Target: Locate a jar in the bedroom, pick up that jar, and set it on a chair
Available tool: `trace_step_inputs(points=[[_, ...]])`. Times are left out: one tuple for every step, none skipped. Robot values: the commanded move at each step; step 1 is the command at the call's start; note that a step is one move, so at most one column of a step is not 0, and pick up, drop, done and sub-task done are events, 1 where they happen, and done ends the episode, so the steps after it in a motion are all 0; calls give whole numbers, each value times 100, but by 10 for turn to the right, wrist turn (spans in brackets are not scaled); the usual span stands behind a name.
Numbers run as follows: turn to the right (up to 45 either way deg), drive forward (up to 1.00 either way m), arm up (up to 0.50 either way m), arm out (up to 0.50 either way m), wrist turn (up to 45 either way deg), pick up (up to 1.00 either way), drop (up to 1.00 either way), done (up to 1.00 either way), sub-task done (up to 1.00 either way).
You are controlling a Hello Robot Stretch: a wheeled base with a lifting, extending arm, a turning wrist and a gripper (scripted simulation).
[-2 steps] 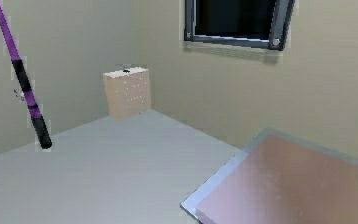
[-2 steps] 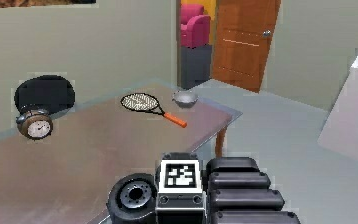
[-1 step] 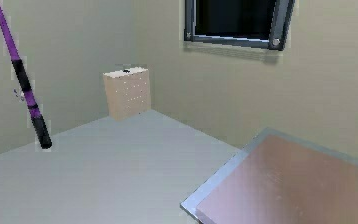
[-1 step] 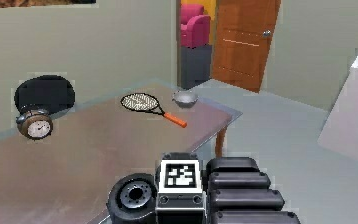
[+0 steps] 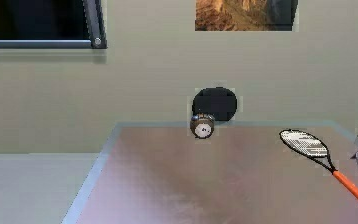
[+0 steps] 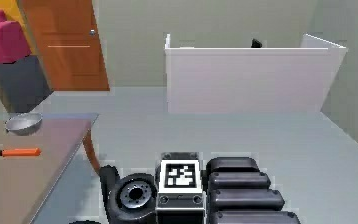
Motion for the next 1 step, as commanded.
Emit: trace_step_inputs(points=[[270, 0, 0, 0, 0, 0, 0, 0, 0]])
